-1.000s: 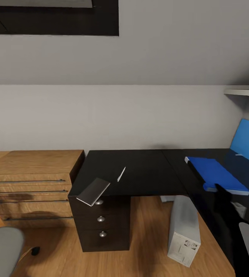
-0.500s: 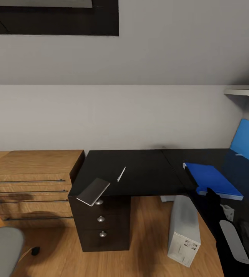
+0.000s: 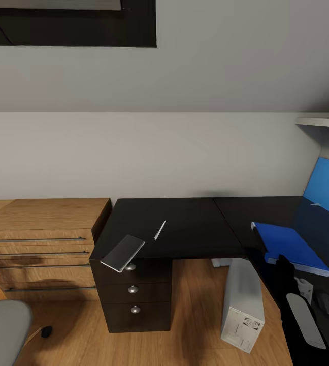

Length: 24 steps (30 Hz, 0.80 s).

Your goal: In the bedroom, organize the workspace by keeping the computer under the desk, ensuring the monitor is on the desk, placing the keyboard on the desk next to the monitor, placing the mouse on the desk next to the keyboard, moving the folder from the swivel chair onto the desk next to the mouse, stacking the notebook on top of the folder with the pen on top of the notebook, and positioning the swivel chair next to the desk.

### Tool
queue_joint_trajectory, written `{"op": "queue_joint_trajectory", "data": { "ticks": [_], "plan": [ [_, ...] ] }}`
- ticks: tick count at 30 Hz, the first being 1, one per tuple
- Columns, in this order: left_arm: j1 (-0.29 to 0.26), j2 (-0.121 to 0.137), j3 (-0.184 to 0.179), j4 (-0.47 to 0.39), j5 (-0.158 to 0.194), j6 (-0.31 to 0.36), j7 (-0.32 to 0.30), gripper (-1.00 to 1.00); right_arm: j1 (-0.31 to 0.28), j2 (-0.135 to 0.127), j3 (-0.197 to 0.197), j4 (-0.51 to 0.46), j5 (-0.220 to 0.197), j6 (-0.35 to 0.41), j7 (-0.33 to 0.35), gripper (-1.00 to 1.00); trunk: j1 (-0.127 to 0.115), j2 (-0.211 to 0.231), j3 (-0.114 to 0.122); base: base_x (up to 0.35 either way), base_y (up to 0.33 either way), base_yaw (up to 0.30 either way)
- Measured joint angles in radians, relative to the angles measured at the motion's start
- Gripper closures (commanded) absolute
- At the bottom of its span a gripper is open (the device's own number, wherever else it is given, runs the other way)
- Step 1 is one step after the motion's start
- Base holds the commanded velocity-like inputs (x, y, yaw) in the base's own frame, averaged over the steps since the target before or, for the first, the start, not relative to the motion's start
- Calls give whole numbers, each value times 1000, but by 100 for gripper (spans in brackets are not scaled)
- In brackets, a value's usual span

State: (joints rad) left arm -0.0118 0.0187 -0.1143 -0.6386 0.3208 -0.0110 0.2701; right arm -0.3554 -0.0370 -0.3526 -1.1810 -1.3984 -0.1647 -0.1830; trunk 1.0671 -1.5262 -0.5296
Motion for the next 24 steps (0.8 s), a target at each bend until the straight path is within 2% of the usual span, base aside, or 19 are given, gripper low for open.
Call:
{"op": "queue_joint_trajectory", "data": {
  "ticks": [5, 24],
  "plan": [
    [0, 1, 0, 0, 0, 0, 0, -100, 0, -1, 4, 1, 0, -2, 0, 100, 0, 0, 0, 52, -194, 0],
    [0, 1, 0, 0, 1, 0, 0, -100, -2, -4, 11, 11, 2, 0, -2, 100, 0, 0, 0, 47, -43, 0]
  ]
}}
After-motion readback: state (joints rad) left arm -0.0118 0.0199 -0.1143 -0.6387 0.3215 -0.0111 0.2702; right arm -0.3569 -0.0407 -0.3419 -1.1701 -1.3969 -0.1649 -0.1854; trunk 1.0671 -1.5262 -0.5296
